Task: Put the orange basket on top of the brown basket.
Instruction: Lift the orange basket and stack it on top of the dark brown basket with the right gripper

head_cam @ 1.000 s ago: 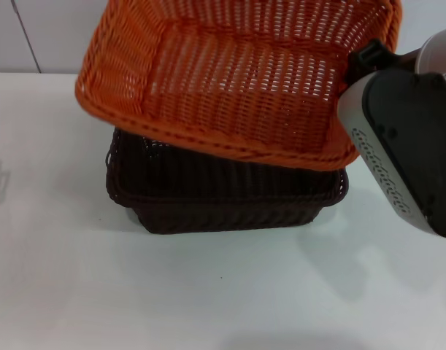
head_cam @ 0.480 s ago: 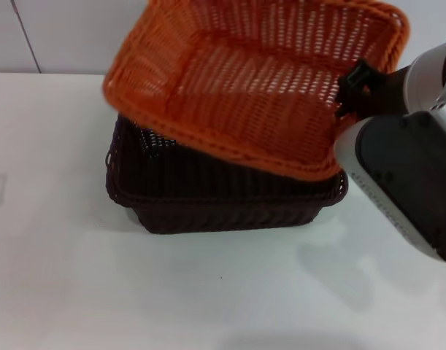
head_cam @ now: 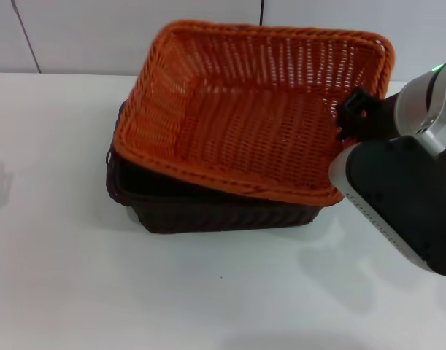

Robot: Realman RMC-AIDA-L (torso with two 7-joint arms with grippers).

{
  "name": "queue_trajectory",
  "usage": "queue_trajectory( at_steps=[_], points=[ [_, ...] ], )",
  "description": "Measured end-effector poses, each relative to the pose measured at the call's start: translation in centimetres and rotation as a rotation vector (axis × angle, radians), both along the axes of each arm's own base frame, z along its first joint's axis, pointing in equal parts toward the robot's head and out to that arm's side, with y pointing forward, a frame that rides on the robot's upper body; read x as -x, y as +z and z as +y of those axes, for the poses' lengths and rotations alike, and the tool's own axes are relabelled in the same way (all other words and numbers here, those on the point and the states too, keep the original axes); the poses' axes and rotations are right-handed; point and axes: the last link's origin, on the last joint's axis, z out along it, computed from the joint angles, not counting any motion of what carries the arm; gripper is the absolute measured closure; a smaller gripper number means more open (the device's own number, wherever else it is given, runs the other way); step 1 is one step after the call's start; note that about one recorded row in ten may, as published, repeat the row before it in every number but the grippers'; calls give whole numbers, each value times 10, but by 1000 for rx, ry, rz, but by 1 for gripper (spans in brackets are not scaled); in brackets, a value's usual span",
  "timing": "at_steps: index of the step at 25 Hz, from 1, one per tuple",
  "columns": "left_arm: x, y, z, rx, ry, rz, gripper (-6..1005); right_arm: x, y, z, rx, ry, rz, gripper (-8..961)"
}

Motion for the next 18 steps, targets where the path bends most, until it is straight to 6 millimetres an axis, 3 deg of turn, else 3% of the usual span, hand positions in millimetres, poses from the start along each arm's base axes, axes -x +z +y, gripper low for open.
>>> queue_trajectory(
  at_steps=[12, 18],
  points=[
    [2, -3, -4, 15, 3, 5, 186, 14, -7, 10, 1, 64, 16, 772],
    [2, -4, -4, 19, 3, 5, 186, 4, -14, 17, 13, 33, -24, 772]
  ],
)
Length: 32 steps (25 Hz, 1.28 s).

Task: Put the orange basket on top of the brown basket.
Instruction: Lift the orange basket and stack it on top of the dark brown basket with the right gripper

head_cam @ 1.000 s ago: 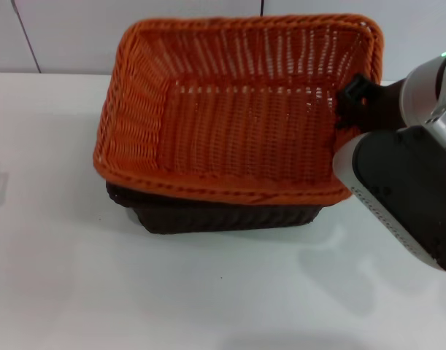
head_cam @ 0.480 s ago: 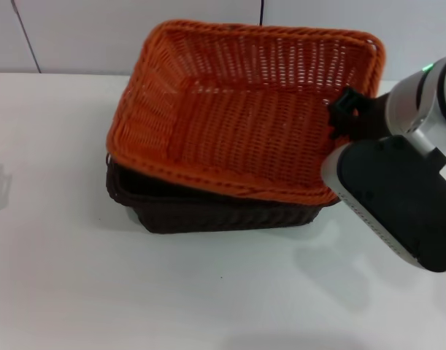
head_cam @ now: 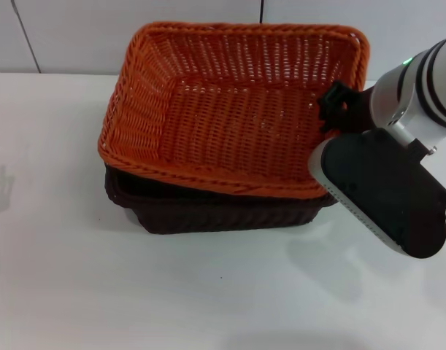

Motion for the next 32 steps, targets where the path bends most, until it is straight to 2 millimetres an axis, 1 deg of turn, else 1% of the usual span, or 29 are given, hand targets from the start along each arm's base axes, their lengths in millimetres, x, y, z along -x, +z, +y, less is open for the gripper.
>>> queue_trajectory(
  at_steps=[2, 9, 12, 13, 16, 21, 22, 23, 24, 25, 26, 27, 28, 29, 30, 32],
  points=[
    [0, 0, 0, 1, 1, 0, 186, -1, -2, 2, -1, -3, -2, 772],
    [0, -1, 0, 4, 2, 1, 186, 2, -5, 7, -66, -44, 98, 770],
    [0, -1, 1, 6, 2, 2, 186, -3, -8, 6, -78, -71, 108, 763],
    [0, -1, 1, 6, 2, 2, 186, -9, -12, 6, -75, -88, 99, 760],
    [-1, -1, 3, 7, -1, 4, 186, -14, -15, 5, -72, -106, 92, 672],
    [-1, -1, 4, 8, -3, 3, 186, -12, -12, 1, -88, -115, 124, 521],
    [-1, -1, 4, 8, -3, 3, 186, -10, -9, -2, -94, -113, 134, 487],
    [-1, -1, 4, 9, -2, 3, 186, -6, -3, -10, -93, -111, 142, 453],
    [-1, -1, 4, 9, -2, 3, 186, -6, -3, -10, -93, -111, 142, 418],
    [-1, -2, 5, 14, -1, 3, 186, -4, -1, -16, -90, -110, 144, 384],
    [-2, -2, 5, 20, -4, 4, 186, -2, 2, -27, -78, -113, 144, 350],
    [-2, -2, 5, 20, -4, 4, 186, -2, 2, -27, -78, -113, 144, 350],
    [-3, -3, 6, 23, -7, 5, 186, -1, 2, -41, -60, -122, 145, 350],
    [-3, -4, 6, 26, -10, 6, 186, -1, 2, -41, -60, -122, 145, 350],
    [-4, -4, 6, 29, -11, 8, 186, -2, 1, -48, -48, -131, 142, 350],
    [-3, -4, 7, 33, -10, 12, 186, -5, 0, -55, -38, -152, 144, 350]
  ],
)
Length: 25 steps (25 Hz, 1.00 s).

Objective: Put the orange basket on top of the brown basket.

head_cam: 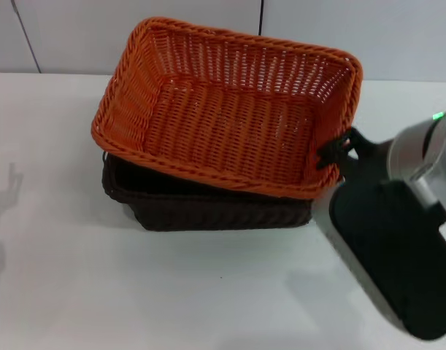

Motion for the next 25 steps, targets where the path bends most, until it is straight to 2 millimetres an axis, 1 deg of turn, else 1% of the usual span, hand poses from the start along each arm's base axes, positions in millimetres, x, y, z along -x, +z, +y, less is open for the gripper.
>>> queue_trajectory(
  at_steps=[1, 3, 8, 13, 14, 15, 16, 17, 18, 19, 20, 21, 22, 23, 24, 25],
  points=[
    [0, 0, 1, 2, 0, 2, 186, -3, -4, -5, 11, -21, 5, 351],
    [0, -1, 2, 9, -2, 7, 186, -5, -6, -7, 16, -29, 10, 351],
    [-1, -2, 4, 17, -3, 16, 186, 0, -20, -13, 35, -18, 82, 351],
    [-3, -2, 7, 19, -8, 17, 186, 11, -48, -32, 100, 4, 170, 350],
    [-3, -2, 7, 19, -10, 17, 186, 21, -54, -29, 81, 21, 255, 350],
    [-3, -1, 8, 18, -10, 17, 186, 31, -55, -22, 39, 36, 354, 350],
    [-3, -1, 8, 18, -10, 17, 186, 31, -55, -22, 39, 36, 354, 350],
    [-3, -1, 8, 16, -9, 16, 186, 36, -55, -16, 7, 40, 414, 350],
    [-3, -1, 8, 16, -9, 16, 186, 36, -55, -16, 7, 40, 414, 350],
    [-3, -1, 8, 16, -10, 19, 186, 43, -49, 0, -70, 38, 536, 351],
    [-3, -1, 8, 16, -10, 20, 186, 43, -49, 0, -70, 38, 536, 351],
    [-3, -1, 8, 16, -10, 21, 186, 43, -39, 19, -156, 28, 659, 351],
    [-3, -1, 7, 16, -9, 22, 186, 43, -39, 19, -156, 28, 659, 351],
    [-3, -1, 7, 16, -9, 22, 186, 42, -31, 30, -216, 12, 743, 351],
    [-1, 0, 6, 15, -3, 25, 186, 36, -11, 52, -344, -24, 934, 351],
    [-1, 0, 6, 14, -2, 25, 186, 36, -11, 52, -344, -24, 934, 351]
  ],
)
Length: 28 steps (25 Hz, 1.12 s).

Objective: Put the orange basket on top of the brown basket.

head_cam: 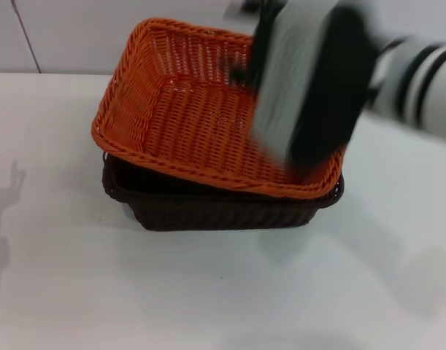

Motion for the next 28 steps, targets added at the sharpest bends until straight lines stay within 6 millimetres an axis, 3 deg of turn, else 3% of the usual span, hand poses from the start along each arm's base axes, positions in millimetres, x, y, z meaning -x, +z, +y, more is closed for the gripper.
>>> queue_trajectory(
  at_steps=[3, 4, 5, 6, 7, 8, 9, 10, 13, 14, 15, 16, 17, 19, 28],
  points=[
    [2, 1, -2, -6, 3, 1, 186, -25, 39, 22, -167, -81, 374, 351],
    [2, 2, -3, -11, 2, 1, 186, -46, 58, 23, -245, -107, 575, 351],
    [2, 2, -3, -11, 2, 1, 186, -46, 58, 23, -245, -107, 575, 351],
    [2, 3, -3, -17, -2, 2, 186, -80, 72, 12, -326, -137, 728, 351],
    [2, 4, -3, -19, -3, 2, 186, -80, 72, 12, -326, -137, 728, 351],
    [1, 5, -3, -26, -8, 4, 186, -96, 76, 4, -361, -147, 781, 351],
    [1, 6, -4, -34, -13, 7, 186, -129, 82, -14, -435, -154, 913, 351],
    [1, 6, -4, -34, -13, 7, 186, -129, 82, -14, -435, -154, 913, 351],
    [0, 9, -5, -51, -23, 8, 186, -188, 81, -45, -577, -147, 1126, 351],
    [0, 10, -5, -55, -21, 6, 186, -223, 77, -62, -689, -109, 1200, 351],
    [0, 10, -5, -55, -21, 6, 186, -223, 77, -62, -689, -109, 1200, 351],
    [1, 11, -5, -60, -19, 5, 186, -256, 68, -77, -789, -101, 1257, 351],
    [1, 11, -5, -65, -19, 5, 186, -256, 68, -77, -789, -101, 1257, 351],
    [1, 13, -5, -71, -22, 5, 186, -287, 68, -97, -928, -76, 1318, 351],
    [5, 17, -11, -90, -16, 13, 186, -295, 64, -104, -980, -83, 1341, 351]
  ],
)
